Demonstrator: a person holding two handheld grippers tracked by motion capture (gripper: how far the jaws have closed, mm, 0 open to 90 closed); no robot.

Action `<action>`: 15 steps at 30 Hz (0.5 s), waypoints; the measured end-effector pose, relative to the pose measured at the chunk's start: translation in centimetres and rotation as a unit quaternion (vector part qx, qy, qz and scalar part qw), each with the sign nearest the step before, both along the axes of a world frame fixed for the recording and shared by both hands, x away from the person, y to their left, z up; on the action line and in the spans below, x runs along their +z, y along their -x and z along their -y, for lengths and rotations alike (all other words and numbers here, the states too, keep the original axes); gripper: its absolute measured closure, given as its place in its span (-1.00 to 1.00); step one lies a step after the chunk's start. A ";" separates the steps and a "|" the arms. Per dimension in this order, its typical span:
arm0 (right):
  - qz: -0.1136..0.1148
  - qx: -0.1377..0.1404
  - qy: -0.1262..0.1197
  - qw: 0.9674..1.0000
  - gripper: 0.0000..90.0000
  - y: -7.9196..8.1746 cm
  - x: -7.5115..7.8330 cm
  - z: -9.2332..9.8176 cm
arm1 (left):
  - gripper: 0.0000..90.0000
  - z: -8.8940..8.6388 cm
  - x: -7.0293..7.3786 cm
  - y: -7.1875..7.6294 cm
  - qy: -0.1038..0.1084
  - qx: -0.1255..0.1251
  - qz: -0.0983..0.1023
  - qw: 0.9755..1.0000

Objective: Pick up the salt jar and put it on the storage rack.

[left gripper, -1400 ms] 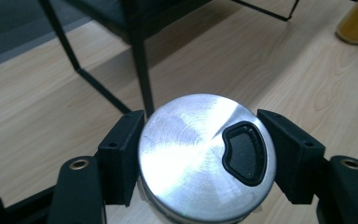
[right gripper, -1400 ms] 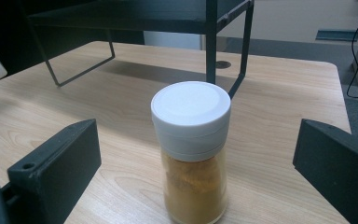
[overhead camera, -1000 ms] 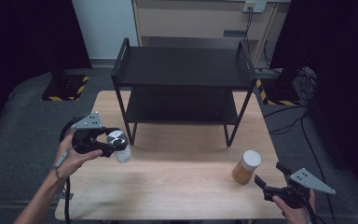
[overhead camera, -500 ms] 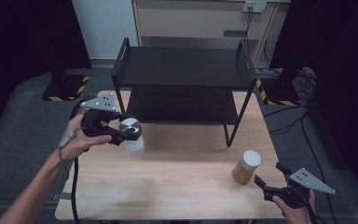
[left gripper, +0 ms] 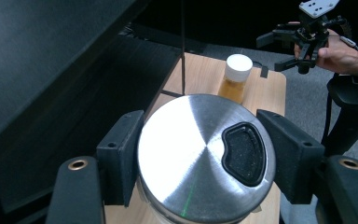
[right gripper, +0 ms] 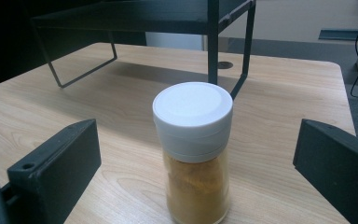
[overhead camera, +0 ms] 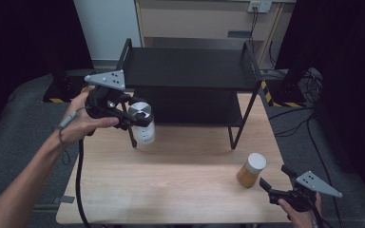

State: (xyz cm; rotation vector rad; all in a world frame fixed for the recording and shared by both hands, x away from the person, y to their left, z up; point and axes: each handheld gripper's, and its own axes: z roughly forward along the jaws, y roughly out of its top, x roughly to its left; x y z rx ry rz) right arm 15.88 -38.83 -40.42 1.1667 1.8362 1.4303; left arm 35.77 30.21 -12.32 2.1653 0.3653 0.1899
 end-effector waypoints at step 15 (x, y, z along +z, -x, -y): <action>-0.005 0.001 -0.005 1.000 -0.97 -0.3 -0.2 0.1 | -0.26 0.1 4.8 -1.7 0.018 0.005 0.009 1.000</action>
